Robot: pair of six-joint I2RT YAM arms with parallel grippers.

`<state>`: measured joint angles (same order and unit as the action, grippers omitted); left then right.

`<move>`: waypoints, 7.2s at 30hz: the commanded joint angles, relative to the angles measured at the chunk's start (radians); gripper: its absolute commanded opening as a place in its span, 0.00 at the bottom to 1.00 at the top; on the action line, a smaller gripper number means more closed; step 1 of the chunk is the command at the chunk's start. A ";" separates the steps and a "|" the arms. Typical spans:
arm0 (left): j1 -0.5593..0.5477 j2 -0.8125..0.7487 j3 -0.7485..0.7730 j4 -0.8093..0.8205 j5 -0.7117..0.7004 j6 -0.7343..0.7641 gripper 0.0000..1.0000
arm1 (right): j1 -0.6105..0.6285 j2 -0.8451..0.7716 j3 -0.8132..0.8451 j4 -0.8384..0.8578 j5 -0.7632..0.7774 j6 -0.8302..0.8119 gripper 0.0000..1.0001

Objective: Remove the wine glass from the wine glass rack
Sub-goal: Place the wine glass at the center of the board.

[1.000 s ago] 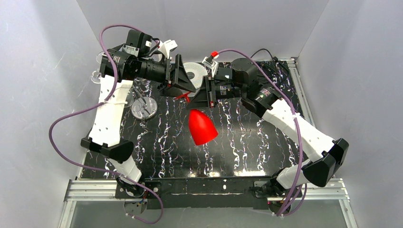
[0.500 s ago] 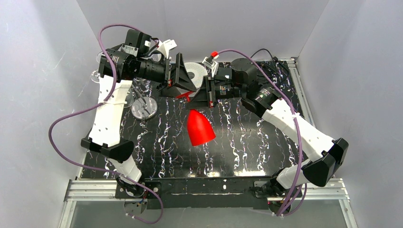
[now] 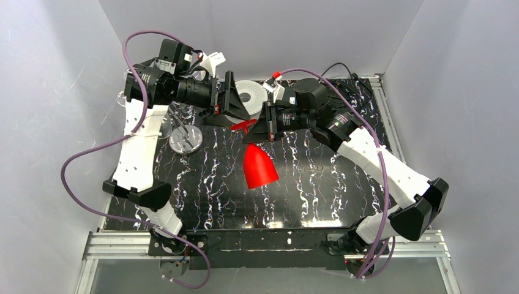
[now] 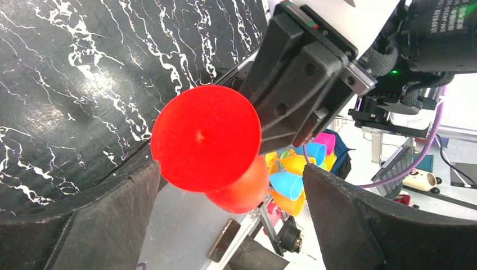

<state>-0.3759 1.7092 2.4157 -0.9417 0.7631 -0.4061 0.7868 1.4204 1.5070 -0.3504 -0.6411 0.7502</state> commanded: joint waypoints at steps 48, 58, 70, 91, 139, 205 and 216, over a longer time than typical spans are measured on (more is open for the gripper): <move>-0.024 -0.252 -0.149 -0.141 -0.228 0.182 0.98 | -0.315 -0.092 0.028 -0.580 0.261 0.878 0.01; -0.043 -0.187 -0.055 -0.148 -0.244 0.205 0.97 | -0.314 -0.096 -0.078 -0.586 0.118 1.075 0.01; -0.107 -0.056 0.107 -0.173 -0.261 0.236 0.96 | -0.317 -0.098 -0.107 -0.614 0.062 1.227 0.01; -0.165 0.158 0.336 -0.180 -0.295 0.217 0.82 | -0.371 -0.007 -0.088 -0.576 -0.067 1.240 0.01; -0.234 0.310 0.456 -0.235 -0.355 0.260 0.46 | -0.389 0.075 -0.014 -0.546 -0.166 1.210 0.01; -0.241 0.094 0.261 -0.272 -0.488 0.253 0.00 | -0.388 -0.423 -0.217 -0.247 0.316 0.844 0.79; -0.247 0.071 0.181 -0.229 -0.496 0.197 0.00 | -0.389 -0.569 -0.165 -0.291 0.582 0.572 0.77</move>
<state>-0.6128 1.8179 2.6377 -0.9493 0.2630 -0.1776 0.3996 0.8642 1.2945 -0.6418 -0.1738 1.4563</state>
